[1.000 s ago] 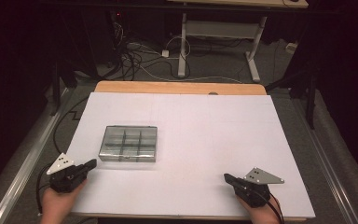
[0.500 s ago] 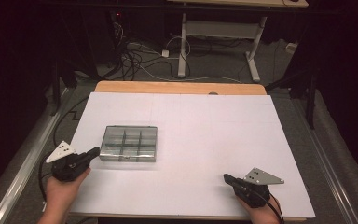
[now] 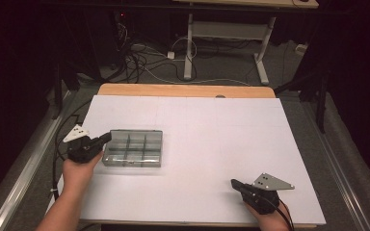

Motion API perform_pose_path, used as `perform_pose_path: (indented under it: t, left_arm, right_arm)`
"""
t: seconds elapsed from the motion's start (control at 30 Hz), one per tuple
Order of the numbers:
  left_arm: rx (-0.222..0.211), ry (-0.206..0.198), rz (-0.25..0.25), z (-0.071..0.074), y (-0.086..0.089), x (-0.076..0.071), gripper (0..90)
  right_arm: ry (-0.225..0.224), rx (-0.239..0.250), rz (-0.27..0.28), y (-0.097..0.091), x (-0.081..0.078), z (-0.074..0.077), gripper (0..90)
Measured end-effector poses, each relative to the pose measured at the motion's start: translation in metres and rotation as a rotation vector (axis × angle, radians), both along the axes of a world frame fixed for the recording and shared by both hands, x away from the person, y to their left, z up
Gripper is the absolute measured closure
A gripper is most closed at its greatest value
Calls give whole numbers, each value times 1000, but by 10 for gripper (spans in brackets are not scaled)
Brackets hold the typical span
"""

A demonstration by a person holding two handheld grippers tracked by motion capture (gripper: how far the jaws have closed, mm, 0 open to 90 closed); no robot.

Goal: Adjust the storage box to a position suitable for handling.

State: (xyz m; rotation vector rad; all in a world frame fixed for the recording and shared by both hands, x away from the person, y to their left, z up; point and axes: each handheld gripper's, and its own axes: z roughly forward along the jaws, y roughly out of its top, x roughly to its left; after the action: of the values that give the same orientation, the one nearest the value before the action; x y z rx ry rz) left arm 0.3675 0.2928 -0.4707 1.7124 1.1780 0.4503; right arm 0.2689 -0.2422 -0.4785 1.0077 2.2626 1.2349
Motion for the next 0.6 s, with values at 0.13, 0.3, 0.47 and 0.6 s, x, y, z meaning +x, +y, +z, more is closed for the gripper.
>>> perform_pose_path:
  t: [0.13, 0.3, 0.47, 0.6]
  left_arm:
    - [28, 16, 31, 0, -2, 25, 877]
    - [43, 32, 56, -4, 0, 47, 877]
    - [49, 78, 90, -9, 6, 60, 879]
    - [75, 84, 99, -12, 8, 65, 879]
  right_arm:
    - [-1, -2, 3, 0, 0, 0, 900]
    - [2, 2, 4, 0, 0, 0, 900]
    - [1, 6, 4, 0, 0, 0, 900]
    - [6, 7, 3, -1, 0, -1, 900]
